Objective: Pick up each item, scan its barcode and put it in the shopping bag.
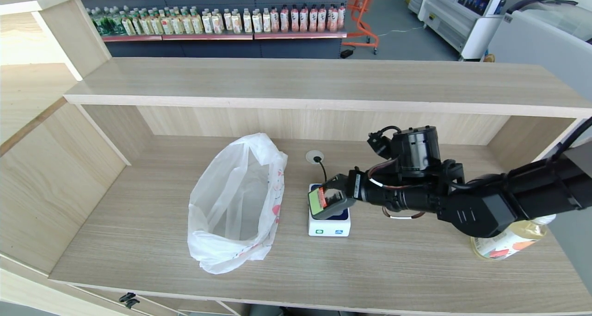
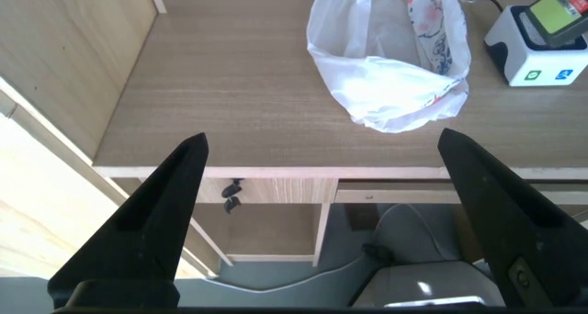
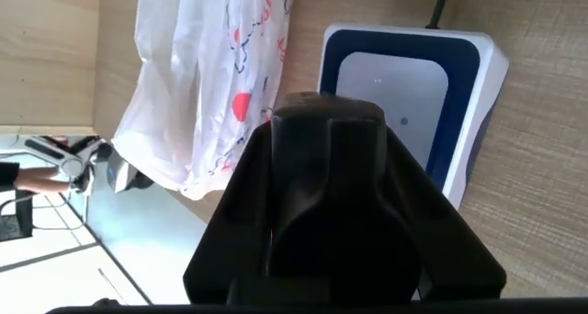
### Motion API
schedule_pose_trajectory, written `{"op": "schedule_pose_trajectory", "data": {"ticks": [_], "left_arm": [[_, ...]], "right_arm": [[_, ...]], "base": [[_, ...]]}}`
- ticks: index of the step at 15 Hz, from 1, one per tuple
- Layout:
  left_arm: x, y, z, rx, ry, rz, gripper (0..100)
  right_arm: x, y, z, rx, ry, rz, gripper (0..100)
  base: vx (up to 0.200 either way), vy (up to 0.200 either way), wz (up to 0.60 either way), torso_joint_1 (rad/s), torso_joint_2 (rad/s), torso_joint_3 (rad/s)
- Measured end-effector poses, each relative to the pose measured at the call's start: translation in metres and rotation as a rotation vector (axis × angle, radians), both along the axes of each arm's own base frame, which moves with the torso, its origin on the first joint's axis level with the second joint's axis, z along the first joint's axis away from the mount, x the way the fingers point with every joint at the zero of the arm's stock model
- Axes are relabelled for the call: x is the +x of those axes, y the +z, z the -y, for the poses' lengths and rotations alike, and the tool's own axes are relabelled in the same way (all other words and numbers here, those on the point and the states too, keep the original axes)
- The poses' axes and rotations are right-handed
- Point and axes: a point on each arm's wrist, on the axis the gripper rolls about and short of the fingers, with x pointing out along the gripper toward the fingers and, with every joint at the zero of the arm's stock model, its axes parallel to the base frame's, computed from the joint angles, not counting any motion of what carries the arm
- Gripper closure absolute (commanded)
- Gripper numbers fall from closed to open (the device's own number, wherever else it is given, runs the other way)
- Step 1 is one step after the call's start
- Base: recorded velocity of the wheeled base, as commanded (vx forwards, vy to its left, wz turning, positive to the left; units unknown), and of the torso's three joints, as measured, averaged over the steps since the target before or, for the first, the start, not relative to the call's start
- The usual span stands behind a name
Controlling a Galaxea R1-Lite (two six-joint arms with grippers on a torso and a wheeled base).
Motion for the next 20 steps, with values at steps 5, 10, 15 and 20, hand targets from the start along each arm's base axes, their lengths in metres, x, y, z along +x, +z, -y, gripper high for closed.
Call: {"op": "schedule_pose_trajectory", "data": {"ticks": [5, 10, 15, 20], "left_arm": [[0.000, 0.000, 0.000, 0.000, 0.000, 0.000, 0], [0.000, 0.000, 0.000, 0.000, 0.000, 0.000, 0], [0.000, 0.000, 0.000, 0.000, 0.000, 0.000, 0], [0.000, 0.000, 0.000, 0.005, -0.001, 0.000, 0]], "right_arm": [[-0.049, 0.070, 0.034, -0.080, 0.035, 0.138, 100], [-0.086, 0.069, 0.093, -0.406, -0.096, 0.269, 100], [-0.121, 0.066, 0.104, -0.232, 0.014, 0.215, 100], [-0.134, 0.069, 0.104, -0.120, -0.003, 0.155, 100]], "base": [[0.000, 0.000, 0.00, 0.000, 0.00, 0.000], [0.000, 0.000, 0.00, 0.000, 0.00, 0.000], [0.000, 0.000, 0.00, 0.000, 0.00, 0.000], [0.000, 0.000, 0.00, 0.000, 0.00, 0.000]]}}
